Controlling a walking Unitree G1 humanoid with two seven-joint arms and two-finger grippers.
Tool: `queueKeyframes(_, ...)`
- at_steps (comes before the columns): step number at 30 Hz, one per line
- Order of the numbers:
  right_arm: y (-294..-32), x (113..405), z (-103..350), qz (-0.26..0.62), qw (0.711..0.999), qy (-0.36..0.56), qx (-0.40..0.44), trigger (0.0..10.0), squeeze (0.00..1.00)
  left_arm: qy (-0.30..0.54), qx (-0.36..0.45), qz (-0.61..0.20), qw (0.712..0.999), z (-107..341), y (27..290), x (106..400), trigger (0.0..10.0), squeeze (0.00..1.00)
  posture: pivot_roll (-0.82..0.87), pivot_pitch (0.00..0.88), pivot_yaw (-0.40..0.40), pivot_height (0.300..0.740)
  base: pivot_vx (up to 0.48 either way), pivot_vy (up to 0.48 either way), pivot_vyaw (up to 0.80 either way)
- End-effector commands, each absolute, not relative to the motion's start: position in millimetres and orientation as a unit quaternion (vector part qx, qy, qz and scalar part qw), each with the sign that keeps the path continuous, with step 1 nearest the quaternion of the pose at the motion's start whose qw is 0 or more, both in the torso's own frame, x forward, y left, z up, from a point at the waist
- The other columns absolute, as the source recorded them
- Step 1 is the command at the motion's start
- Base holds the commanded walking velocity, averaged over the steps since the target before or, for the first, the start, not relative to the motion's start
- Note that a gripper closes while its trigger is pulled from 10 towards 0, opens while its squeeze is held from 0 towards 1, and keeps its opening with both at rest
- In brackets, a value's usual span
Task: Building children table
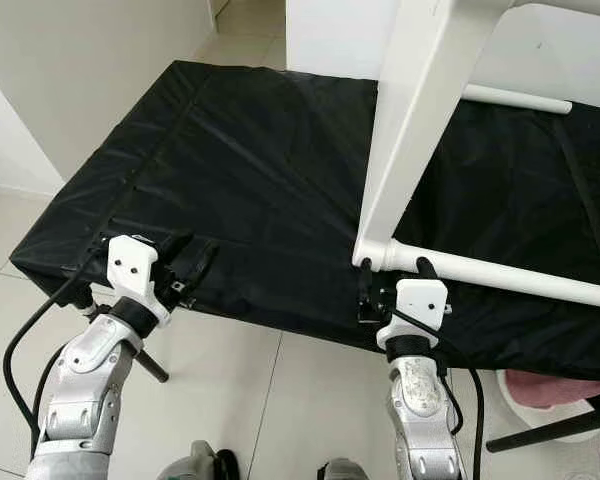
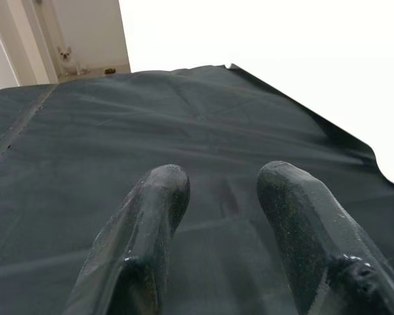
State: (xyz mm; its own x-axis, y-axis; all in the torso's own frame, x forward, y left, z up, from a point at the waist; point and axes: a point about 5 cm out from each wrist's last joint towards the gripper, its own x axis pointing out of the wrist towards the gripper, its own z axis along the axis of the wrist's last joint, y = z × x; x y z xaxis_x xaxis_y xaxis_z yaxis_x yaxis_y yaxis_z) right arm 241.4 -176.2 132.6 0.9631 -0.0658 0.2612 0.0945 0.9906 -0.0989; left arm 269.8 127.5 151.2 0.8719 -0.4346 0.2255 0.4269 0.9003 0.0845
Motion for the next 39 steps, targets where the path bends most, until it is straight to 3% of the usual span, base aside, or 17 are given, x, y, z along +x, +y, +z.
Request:
queueKeyframes(1,-177,241,130,-0.042,0.989,-0.128,-0.06,10.0,0.0,-0.123,-0.031,-0.11,0.986,150,130,274,10.0,0.0,-0.14,0.076,0.061,0.74,0.0,0.0,0.0)
queueKeyframes(14,-189,241,128,-0.076,0.985,-0.136,-0.075,10.0,0.0,-0.149,-0.026,-0.198,0.968,154,109,268,10.0,0.0,-0.14,0.055,0.056,0.74,0.0,0.0,0.0)
queueKeyframes(39,-167,269,145,-0.014,0.985,-0.166,-0.05,10.0,0.0,-0.174,0.004,-0.188,0.967,173,110,275,10.0,0.0,-0.11,0.063,0.049,0.74,0.0,0.0,0.0)
